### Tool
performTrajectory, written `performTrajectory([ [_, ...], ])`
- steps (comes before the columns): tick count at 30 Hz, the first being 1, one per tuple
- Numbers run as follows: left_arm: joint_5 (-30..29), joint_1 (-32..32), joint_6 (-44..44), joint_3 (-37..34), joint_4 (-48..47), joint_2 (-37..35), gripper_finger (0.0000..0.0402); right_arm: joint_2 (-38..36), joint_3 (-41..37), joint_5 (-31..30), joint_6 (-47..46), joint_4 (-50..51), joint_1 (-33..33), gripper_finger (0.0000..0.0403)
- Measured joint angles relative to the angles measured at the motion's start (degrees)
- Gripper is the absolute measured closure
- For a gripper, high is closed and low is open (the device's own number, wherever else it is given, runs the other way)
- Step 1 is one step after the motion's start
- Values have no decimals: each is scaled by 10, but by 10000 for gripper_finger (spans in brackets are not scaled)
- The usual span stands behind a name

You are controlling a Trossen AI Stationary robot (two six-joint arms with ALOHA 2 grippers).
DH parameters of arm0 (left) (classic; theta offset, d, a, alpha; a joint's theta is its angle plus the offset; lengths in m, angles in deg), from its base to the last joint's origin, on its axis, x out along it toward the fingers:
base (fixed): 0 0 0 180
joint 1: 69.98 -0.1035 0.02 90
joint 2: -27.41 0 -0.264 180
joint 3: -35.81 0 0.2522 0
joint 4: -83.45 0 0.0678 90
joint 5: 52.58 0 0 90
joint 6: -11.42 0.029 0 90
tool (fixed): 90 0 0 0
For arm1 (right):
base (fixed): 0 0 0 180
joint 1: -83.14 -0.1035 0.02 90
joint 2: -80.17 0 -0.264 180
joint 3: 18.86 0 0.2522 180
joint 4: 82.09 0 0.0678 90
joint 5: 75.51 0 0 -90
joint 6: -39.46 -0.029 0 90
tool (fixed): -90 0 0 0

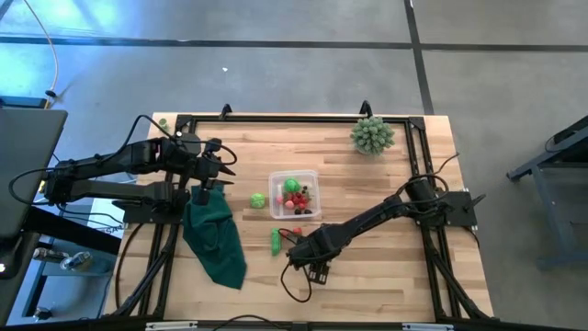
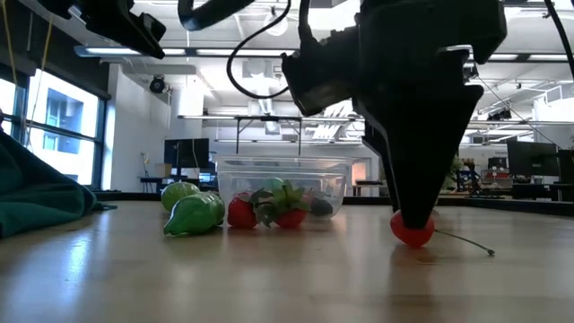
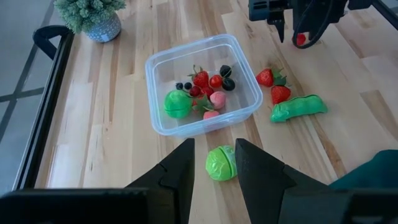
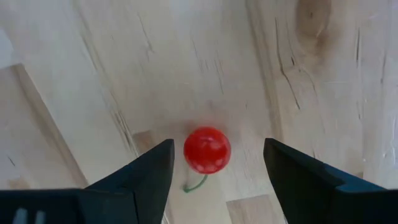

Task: Pick and placing Produce into tupperware
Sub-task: Put the red cherry into the transparent bin

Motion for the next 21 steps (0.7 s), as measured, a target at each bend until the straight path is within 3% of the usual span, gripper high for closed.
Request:
performTrajectory([
  [21,0,0,0,0,0,0,295,11,0,-5,-5,-9,0,193],
])
